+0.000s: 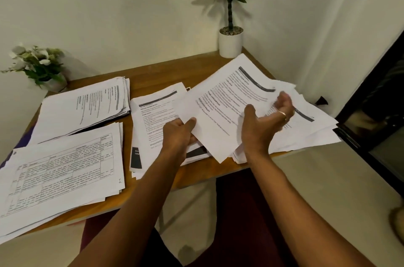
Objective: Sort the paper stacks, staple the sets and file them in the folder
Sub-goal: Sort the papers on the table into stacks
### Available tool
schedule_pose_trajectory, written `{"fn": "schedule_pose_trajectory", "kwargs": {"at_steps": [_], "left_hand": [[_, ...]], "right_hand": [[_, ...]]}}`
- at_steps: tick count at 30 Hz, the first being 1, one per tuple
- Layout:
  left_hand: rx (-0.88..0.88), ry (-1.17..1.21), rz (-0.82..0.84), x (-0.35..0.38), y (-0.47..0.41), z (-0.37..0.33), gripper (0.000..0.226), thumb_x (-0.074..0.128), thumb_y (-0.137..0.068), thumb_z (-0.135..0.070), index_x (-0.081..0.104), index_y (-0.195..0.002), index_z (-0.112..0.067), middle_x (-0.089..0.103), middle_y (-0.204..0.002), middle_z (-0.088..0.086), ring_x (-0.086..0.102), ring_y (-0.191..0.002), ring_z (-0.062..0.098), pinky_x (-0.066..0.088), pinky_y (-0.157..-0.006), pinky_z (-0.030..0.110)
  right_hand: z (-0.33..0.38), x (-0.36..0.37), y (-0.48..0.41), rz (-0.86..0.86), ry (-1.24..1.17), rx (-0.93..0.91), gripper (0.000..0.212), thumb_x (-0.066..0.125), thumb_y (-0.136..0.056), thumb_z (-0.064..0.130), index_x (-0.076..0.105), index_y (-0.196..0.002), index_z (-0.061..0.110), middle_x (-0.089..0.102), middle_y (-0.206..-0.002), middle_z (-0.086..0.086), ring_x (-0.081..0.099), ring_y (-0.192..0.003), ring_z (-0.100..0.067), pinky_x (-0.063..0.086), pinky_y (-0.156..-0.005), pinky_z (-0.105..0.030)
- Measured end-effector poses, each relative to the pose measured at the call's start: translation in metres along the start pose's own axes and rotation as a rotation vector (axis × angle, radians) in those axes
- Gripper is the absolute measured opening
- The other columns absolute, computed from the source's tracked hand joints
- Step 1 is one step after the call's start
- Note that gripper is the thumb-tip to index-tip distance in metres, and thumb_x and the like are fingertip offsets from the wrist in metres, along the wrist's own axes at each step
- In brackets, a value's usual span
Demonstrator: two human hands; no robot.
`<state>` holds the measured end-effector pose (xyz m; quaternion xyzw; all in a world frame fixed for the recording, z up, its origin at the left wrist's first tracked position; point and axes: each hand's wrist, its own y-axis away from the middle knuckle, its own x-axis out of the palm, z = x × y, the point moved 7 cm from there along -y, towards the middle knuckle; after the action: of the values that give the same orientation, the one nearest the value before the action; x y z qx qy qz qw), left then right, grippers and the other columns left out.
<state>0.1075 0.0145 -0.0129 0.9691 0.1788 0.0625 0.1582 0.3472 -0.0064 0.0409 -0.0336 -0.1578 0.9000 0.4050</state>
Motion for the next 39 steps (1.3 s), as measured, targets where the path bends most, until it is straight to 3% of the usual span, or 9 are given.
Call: {"fn": "schedule_pose_trajectory", "kwargs": {"at_steps": [3,6,9,11,17,22,25,29,39], "left_hand": [[0.006,-0.118,0.043,0.026,0.001,0.001,0.024,0.070,-0.095,-0.022,0.065,-0.118,-0.016,0.073,-0.116,-0.002,0.075,-0.093,0.020,0.064,-0.076,0.037],[-0.007,-0.209,0.071,0.051,0.001,0.002,0.028,0.071,-0.094,-0.029,0.068,-0.117,-0.014,0.074,-0.112,-0.001,0.075,-0.086,0.023,0.064,-0.075,0.037],[-0.017,-0.268,0.065,0.070,0.001,0.003,0.028,0.072,-0.092,-0.034,0.071,-0.105,-0.010,0.073,-0.097,0.000,0.072,-0.080,0.028,0.058,-0.056,0.023],[-0.018,-0.256,0.059,0.078,0.000,0.005,0.028,0.074,-0.090,-0.035,0.071,-0.104,-0.011,0.075,-0.103,0.004,0.073,-0.083,0.030,0.062,-0.067,0.031],[-0.018,-0.330,0.133,0.091,0.001,0.005,0.034,0.066,-0.097,-0.019,0.064,-0.129,-0.007,0.068,-0.127,0.017,0.071,-0.102,0.039,0.057,-0.050,0.022],[0.127,-0.444,0.203,0.089,-0.003,-0.006,0.040,0.062,-0.100,-0.031,0.060,-0.135,-0.012,0.070,-0.121,0.012,0.075,-0.085,0.026,0.065,-0.070,0.034],[0.295,-0.577,0.109,0.068,-0.004,-0.024,0.051,0.062,-0.099,-0.038,0.051,-0.145,-0.020,0.059,-0.142,0.006,0.064,-0.121,0.026,0.055,-0.096,0.035],[0.420,-0.577,-0.096,0.007,-0.007,-0.040,0.048,0.064,-0.099,-0.030,0.051,-0.145,-0.027,0.053,-0.146,-0.002,0.052,-0.128,0.014,0.036,-0.094,0.023],[0.422,-0.367,-0.179,-0.082,-0.018,0.002,0.032,0.061,-0.099,-0.020,0.062,-0.131,-0.020,0.061,-0.138,-0.002,0.059,-0.125,0.019,0.052,-0.105,0.043]], "right_hand": [[0.031,0.000,0.005,0.054,0.031,-0.483,0.061,0.076,-0.077,0.003,0.045,-0.129,0.014,0.047,-0.136,-0.007,0.044,-0.133,-0.024,0.042,-0.107,-0.057],[0.045,0.008,0.019,0.178,0.000,-0.598,0.051,0.071,-0.078,0.003,0.049,-0.121,0.018,0.058,-0.126,-0.013,0.052,-0.125,-0.026,0.040,-0.110,-0.045],[0.033,0.015,0.019,0.264,0.073,-0.509,0.045,0.072,-0.078,-0.002,0.057,-0.116,0.016,0.063,-0.121,-0.007,0.055,-0.120,-0.020,0.042,-0.107,-0.047],[0.018,0.017,0.014,0.324,0.101,-0.401,0.038,0.073,-0.081,0.000,0.060,-0.114,0.015,0.064,-0.119,-0.002,0.056,-0.117,-0.013,0.047,-0.104,-0.051],[-0.001,0.015,0.014,0.385,0.167,-0.326,0.031,0.071,-0.085,0.004,0.060,-0.109,0.021,0.058,-0.112,0.014,0.056,-0.108,-0.006,0.053,-0.097,-0.050],[-0.002,0.023,0.019,0.453,0.170,-0.301,0.025,0.068,-0.088,0.007,0.060,-0.106,0.022,0.062,-0.111,0.008,0.058,-0.105,-0.008,0.053,-0.095,-0.028],[-0.001,0.035,0.026,0.531,0.156,-0.241,0.031,0.069,-0.090,0.005,0.058,-0.109,0.027,0.061,-0.111,0.011,0.058,-0.102,0.000,0.046,-0.090,-0.010],[-0.010,0.068,0.044,0.747,0.286,-0.086,0.035,0.068,-0.096,0.016,0.061,-0.129,0.026,0.063,-0.132,0.006,0.058,-0.115,-0.008,0.052,-0.096,-0.022],[-0.029,0.119,0.078,0.929,0.493,-0.001,0.048,0.069,-0.095,0.024,0.054,-0.140,0.028,0.053,-0.149,0.002,0.052,-0.135,-0.021,0.045,-0.104,-0.031]]}}
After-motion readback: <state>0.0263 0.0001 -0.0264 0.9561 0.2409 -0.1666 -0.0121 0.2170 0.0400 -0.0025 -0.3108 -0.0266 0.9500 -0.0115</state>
